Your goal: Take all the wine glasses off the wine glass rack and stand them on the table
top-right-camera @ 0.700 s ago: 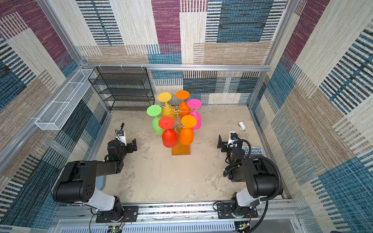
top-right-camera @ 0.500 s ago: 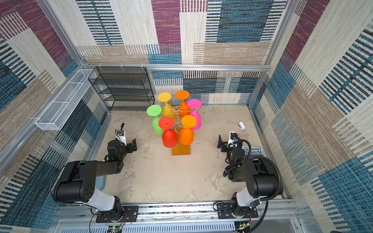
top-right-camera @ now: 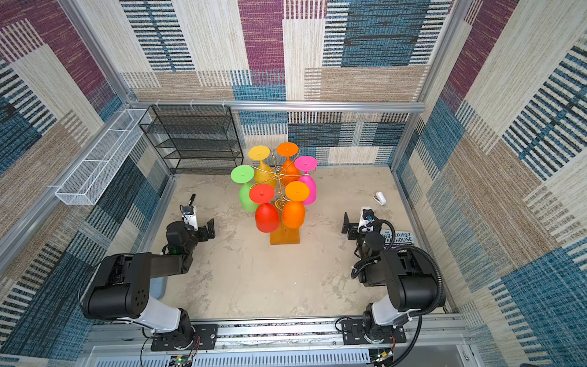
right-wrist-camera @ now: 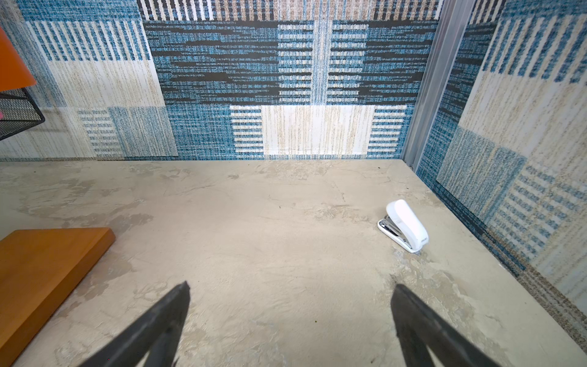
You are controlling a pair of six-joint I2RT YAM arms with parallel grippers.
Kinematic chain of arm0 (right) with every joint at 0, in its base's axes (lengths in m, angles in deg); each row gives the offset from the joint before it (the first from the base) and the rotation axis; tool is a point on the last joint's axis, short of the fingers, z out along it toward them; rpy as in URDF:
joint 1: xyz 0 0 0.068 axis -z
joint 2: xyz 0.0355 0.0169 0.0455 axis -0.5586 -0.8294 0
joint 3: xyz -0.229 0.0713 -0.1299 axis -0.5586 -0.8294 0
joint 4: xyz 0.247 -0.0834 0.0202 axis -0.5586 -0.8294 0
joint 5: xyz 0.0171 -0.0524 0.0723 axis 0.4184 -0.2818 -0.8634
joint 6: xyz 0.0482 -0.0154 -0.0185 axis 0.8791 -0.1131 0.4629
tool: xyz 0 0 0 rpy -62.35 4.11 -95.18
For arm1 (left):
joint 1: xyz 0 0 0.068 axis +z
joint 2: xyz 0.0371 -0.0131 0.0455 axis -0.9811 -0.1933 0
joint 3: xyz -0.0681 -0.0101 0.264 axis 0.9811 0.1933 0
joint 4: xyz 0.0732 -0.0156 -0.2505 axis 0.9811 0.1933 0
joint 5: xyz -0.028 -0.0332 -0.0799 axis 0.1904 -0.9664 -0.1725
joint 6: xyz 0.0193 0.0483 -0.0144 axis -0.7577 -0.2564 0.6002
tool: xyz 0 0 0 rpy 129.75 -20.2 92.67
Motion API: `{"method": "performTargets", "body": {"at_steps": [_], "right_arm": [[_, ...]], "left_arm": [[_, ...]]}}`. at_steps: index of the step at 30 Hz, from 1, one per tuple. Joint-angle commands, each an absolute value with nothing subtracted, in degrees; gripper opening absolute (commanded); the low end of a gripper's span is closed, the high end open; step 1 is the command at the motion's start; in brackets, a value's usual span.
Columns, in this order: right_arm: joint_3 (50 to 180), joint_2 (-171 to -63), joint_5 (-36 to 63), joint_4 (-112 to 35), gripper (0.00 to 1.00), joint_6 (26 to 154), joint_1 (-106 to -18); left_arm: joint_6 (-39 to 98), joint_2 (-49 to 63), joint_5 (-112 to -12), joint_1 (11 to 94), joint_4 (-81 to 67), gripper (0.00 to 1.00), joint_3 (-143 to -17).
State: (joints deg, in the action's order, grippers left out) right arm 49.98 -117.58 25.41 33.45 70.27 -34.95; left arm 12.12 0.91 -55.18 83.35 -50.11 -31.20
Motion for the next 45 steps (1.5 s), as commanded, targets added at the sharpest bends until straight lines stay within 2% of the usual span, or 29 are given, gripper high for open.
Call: {"method": "performTargets", "body": {"at_steps": [1, 15, 19, 27, 29, 32, 39, 45], "right_arm": [[50.4, -117.5, 25.1, 34.9, 1.0, 70.2, -34.9], [50.9, -116.6, 26.2, 33.2, 1.0, 70.9, -34.6], [58.1, -110.9, 25.3, 16.2, 1.0, 70.5, -34.6], [59.4, -102.7, 24.6, 9.0, 1.0, 74.4, -34.6], [61.5, -99.3, 23.0, 4.2, 1.0, 76.6, -34.6], [67.8, -95.0, 21.5, -6.0, 1.0, 82.6, -34.6], [88.1, -92.0, 11.2, -26.1, 1.0, 92.0, -34.6], [105.0, -95.6, -5.7, -35.9, 0.98, 94.0, -34.6]], "left_arm": [[14.8, 0.8, -56.3, 83.4, -51.8, 1.0, -31.3], [14.9, 1.1, -56.2, 83.4, -51.7, 0.98, -31.2], [15.8, 3.9, -53.3, 83.4, -49.0, 0.95, -31.3], [16.7, 14.3, -45.1, 81.7, -41.2, 0.93, -31.3], [17.5, 17.8, -41.1, 80.0, -40.4, 0.93, -31.1], [24.4, 22.6, -42.9, 79.5, -38.6, 0.94, -32.5], [34.7, 31.1, -47.9, 76.0, -24.8, 0.94, -42.3], [38.0, 36.4, -54.6, 75.2, -12.8, 0.94, -50.5]]}}
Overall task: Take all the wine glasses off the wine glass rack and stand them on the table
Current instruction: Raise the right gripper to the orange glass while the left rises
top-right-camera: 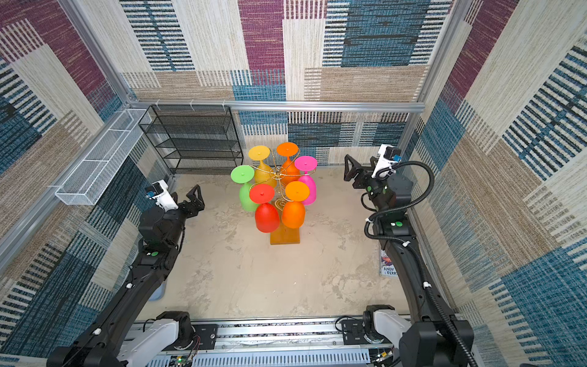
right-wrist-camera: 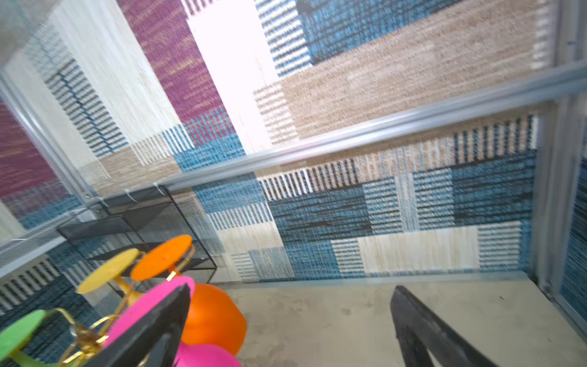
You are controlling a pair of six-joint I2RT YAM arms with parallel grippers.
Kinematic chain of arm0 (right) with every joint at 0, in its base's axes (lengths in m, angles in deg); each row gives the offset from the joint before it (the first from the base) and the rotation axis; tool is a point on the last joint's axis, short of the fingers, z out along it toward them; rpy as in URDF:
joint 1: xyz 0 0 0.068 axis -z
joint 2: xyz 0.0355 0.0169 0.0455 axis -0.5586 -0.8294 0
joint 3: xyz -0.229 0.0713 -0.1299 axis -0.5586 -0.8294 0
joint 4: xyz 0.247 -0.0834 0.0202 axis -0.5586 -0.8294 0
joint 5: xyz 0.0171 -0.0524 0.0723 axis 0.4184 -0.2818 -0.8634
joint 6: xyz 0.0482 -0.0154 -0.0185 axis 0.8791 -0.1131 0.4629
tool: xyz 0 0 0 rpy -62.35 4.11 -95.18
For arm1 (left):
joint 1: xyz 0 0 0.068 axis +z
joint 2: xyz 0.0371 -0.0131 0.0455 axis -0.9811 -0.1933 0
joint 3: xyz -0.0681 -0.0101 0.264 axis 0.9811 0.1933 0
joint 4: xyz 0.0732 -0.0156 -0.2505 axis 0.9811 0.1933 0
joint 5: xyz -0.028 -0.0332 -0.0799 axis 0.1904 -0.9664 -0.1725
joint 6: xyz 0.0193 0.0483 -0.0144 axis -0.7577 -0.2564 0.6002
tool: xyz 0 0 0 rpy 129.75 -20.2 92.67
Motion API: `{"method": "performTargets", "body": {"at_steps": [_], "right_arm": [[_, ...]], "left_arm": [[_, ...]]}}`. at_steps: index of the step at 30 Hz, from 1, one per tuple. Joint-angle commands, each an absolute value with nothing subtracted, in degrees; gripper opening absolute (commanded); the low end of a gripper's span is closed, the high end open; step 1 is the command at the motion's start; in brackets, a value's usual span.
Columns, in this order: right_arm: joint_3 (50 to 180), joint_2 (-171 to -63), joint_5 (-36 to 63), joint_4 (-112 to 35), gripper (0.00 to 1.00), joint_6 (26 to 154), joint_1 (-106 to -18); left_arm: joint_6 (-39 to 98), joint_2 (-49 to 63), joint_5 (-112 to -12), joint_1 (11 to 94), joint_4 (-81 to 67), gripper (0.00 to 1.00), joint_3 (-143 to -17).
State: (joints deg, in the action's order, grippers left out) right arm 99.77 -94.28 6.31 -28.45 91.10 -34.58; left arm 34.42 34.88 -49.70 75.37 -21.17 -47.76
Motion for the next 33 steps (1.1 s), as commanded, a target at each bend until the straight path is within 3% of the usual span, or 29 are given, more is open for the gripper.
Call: {"method": "performTargets", "body": {"at_steps": [1, 11, 17, 33], "right_arm": [[108.3, -97.1, -9.5, -37.1, 0.96, 95.2, -34.6], [135.3, -116.9, -28.7, -51.0, 0.9, 101.2, -36.4], [149.4, -128.7, -27.5, -64.0, 0.84, 96.2, -42.3], [164.5, -142.1, -25.8, -73.5, 0.75, 96.7, -45.6]], "left_arm": [[38.2, 37.1, -55.7, 75.2, -10.6, 0.94, -51.7], [36.5, 40.4, -61.9, 74.8, 0.5, 0.96, -57.1], [36.9, 40.1, -63.5, 74.7, 0.8, 0.95, -56.4], [36.3, 39.1, -64.7, 74.7, 0.7, 0.94, -56.2]]}}
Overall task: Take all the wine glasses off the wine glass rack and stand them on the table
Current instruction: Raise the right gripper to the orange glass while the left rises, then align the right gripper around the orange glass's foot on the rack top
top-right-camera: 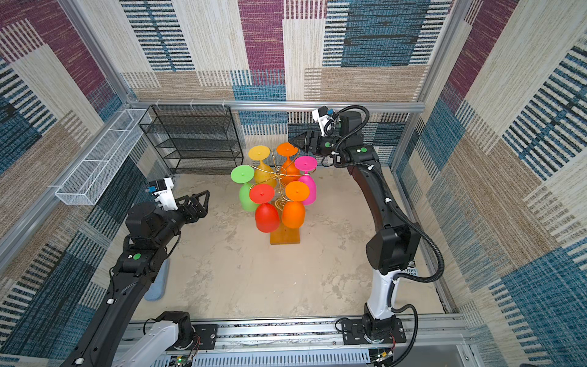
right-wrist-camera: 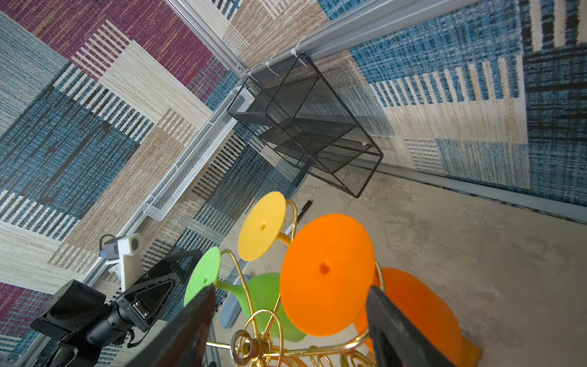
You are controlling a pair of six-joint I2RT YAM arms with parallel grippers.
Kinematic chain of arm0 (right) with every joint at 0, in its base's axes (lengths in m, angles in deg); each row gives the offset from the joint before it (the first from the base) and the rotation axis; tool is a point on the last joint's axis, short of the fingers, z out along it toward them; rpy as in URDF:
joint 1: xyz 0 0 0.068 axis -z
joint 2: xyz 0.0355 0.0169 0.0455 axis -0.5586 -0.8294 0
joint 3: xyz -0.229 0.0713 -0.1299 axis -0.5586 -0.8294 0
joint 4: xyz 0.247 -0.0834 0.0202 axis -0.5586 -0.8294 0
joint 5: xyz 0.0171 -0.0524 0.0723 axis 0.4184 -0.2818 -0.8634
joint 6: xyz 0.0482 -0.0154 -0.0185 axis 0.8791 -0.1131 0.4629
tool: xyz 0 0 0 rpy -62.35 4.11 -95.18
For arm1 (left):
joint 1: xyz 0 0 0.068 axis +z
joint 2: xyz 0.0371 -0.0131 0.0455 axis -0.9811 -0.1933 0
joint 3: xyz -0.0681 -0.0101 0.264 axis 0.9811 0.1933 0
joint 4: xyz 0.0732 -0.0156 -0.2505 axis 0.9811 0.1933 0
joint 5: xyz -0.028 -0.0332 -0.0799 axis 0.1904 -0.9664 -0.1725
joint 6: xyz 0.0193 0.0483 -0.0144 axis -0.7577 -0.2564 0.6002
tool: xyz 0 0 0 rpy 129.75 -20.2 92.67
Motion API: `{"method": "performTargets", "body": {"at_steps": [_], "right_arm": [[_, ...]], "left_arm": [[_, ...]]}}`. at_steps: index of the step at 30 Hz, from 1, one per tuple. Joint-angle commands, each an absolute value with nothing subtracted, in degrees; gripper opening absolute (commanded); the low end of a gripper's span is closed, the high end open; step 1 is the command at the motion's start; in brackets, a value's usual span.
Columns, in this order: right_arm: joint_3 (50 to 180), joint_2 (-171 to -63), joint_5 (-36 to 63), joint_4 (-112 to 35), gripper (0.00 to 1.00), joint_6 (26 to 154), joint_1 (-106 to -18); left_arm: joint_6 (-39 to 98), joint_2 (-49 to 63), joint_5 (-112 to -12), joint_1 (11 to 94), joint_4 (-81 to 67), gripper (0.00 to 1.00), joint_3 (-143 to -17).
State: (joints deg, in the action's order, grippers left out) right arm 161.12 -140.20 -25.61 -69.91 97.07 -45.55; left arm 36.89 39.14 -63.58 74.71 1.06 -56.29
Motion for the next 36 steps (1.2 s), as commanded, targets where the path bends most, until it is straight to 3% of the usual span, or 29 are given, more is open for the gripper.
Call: {"method": "performTargets", "body": {"at_steps": [1, 16, 29, 36], "right_arm": [[166.4, -143.0, -25.5, -75.1, 0.75, 96.5, -45.6], [174.0, -147.6, -24.2, -82.4, 0.76, 96.1, -46.1], [174.8, -148.1, -25.0, -83.5, 0.7, 95.3, -47.3], [174.9, -147.3, -22.5, -83.3, 0.74, 94.9, -47.6]], "left_arm": [[36.3, 39.2, -64.7, 74.7, 0.7, 0.94, -56.0], [36.8, 39.6, -64.9, 74.7, -0.3, 0.93, -55.4], [37.2, 39.9, -64.8, 74.7, -0.5, 0.93, -54.9], [37.5, 39.9, -64.9, 74.7, -1.0, 0.92, -54.4]]}}
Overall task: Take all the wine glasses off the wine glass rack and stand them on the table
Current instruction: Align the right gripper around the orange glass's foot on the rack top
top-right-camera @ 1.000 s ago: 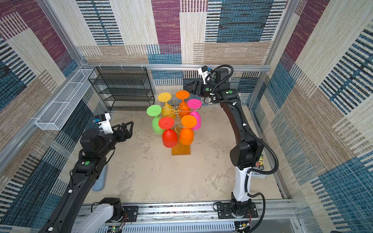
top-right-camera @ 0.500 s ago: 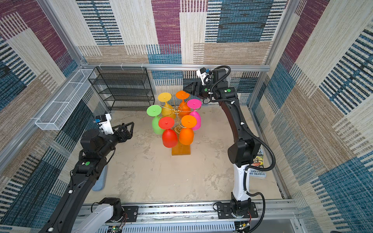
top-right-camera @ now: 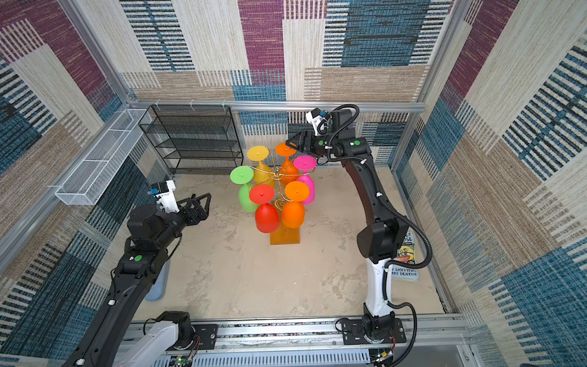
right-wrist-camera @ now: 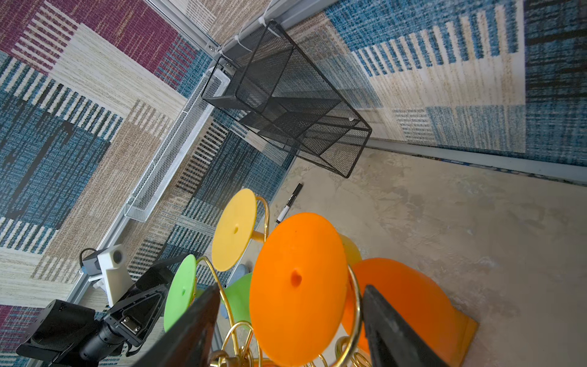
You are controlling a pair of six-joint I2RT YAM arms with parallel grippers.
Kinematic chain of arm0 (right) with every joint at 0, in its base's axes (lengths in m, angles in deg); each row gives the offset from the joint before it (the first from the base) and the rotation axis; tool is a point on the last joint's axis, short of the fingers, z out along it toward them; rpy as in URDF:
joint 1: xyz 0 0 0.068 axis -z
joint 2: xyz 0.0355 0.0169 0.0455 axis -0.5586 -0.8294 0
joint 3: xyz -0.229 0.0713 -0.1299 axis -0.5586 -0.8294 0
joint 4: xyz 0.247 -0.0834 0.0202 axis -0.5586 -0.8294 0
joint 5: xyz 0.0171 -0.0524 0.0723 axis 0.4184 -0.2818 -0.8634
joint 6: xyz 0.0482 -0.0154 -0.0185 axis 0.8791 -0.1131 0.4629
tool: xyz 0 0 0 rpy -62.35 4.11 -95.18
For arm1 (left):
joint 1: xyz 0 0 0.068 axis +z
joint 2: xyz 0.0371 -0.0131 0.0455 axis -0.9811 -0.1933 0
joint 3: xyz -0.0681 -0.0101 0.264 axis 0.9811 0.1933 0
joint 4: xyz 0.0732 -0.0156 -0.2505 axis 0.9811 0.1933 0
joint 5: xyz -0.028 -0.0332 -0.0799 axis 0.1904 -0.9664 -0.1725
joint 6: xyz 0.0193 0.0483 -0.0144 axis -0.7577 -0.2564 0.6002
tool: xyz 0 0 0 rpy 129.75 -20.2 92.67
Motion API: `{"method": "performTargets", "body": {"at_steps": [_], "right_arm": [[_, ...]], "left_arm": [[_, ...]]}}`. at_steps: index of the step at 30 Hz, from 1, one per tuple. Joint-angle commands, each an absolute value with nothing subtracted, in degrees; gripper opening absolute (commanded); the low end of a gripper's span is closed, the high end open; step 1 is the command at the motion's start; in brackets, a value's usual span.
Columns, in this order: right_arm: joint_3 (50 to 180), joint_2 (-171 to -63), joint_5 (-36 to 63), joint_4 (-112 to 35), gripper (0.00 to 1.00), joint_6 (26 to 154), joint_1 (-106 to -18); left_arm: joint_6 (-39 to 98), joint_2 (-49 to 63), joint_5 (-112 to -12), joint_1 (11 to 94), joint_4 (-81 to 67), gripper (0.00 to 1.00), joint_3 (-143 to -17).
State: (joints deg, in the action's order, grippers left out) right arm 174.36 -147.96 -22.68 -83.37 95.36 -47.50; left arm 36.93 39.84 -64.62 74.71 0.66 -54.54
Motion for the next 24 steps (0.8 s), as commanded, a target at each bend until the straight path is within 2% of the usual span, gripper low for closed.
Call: {"method": "performTargets", "body": {"at_steps": [1, 9, 15, 24], "right_arm": [[174.9, -147.3, -22.0, -83.6, 0.74, 94.7, -47.6], [175.4, -146.5, -16.1, -85.5, 0.77, 92.7, -47.6], [174.8, -145.4, -15.9, -84.0, 0.79, 92.9, -47.6], [173.1, -145.2, -19.1, -82.9, 0.75, 94.1, -47.7]], "left_arm": [[37.5, 39.9, -64.9, 74.7, -1.0, 0.93, -54.3], [37.5, 39.9, -64.9, 74.7, -1.0, 0.93, -54.3], [37.8, 39.6, -65.2, 74.7, -1.2, 0.92, -54.3], [37.9, 39.7, -65.1, 74.7, -1.4, 0.92, -54.2]]}}
